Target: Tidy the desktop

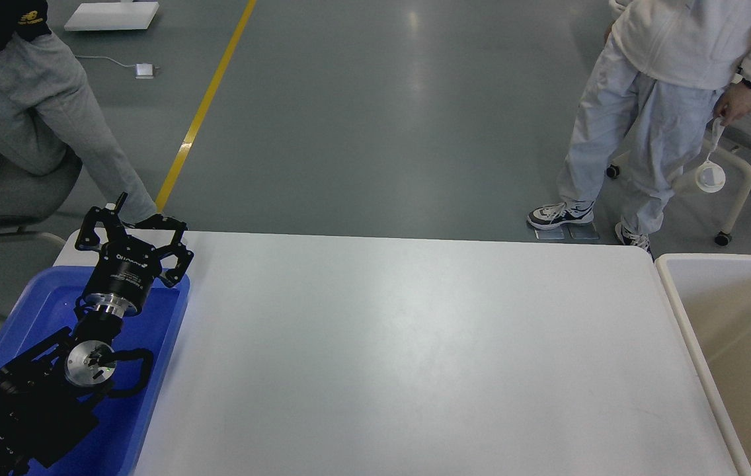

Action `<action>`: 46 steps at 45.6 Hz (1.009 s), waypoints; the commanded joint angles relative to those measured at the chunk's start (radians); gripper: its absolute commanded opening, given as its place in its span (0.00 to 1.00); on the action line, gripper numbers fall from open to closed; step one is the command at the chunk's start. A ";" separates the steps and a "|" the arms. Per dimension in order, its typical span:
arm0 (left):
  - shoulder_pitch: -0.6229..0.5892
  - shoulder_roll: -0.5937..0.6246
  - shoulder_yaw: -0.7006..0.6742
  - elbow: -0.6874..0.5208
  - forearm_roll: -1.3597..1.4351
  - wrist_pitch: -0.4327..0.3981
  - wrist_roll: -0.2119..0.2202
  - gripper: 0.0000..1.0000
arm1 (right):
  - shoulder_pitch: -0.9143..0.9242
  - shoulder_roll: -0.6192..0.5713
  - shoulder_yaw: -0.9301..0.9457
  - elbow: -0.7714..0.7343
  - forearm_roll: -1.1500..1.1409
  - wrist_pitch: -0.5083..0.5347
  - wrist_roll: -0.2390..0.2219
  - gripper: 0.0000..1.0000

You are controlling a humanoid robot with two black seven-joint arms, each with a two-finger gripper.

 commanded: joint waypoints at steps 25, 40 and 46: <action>0.000 -0.001 -0.002 0.000 0.000 0.000 0.000 1.00 | 0.016 0.002 0.019 0.004 -0.007 -0.047 0.003 0.99; 0.000 0.000 0.000 0.000 0.000 0.000 0.000 1.00 | 0.049 -0.133 0.311 0.217 -0.012 -0.038 0.009 1.00; 0.000 0.000 0.000 0.000 0.000 0.000 -0.002 1.00 | 0.037 -0.194 0.456 0.383 -0.017 -0.036 0.009 1.00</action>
